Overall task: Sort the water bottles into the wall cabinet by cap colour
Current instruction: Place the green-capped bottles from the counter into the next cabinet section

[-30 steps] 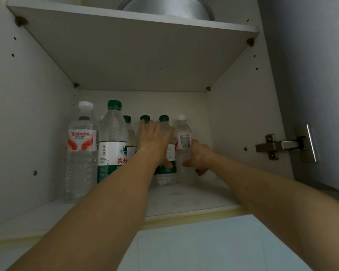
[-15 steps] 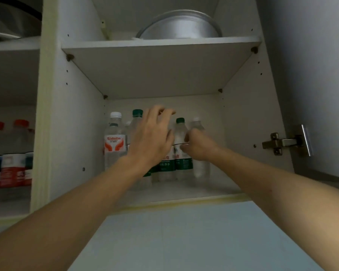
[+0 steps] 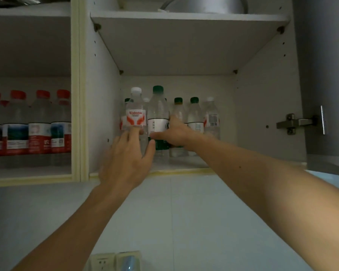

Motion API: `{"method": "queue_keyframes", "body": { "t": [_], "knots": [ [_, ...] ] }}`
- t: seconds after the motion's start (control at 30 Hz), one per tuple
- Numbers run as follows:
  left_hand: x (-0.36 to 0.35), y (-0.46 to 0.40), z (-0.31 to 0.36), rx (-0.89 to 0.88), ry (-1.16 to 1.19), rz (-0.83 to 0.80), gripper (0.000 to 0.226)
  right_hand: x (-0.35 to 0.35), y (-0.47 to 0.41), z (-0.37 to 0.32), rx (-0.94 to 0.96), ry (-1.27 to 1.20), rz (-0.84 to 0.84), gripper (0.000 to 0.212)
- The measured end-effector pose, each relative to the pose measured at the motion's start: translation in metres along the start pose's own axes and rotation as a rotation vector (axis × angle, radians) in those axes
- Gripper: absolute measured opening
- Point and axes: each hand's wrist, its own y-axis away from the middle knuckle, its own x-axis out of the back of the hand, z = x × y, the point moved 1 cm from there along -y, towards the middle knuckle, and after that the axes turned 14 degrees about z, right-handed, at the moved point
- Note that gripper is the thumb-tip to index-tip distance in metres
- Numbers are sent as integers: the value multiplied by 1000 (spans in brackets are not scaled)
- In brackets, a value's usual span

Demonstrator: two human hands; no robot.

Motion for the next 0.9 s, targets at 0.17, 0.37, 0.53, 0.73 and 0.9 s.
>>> {"method": "queue_keyframes", "body": {
  "t": [0.17,0.37,0.53,0.73,0.9],
  "knots": [
    [1,4,3,-48,43,65,51,5,-3,7,-63,-51,-3,42],
    [1,2,7,-65,2,66,59,56,3,28,-119,39,66,41],
    [1,5,8,-53,-44,48,63,100,6,51,-214,139,120,41],
    [2,6,6,-60,-52,62,65,142,0,77,-302,348,219,59],
    [0,6,4,-80,-61,61,69,164,-10,97,-388,451,279,56]
  ]
}}
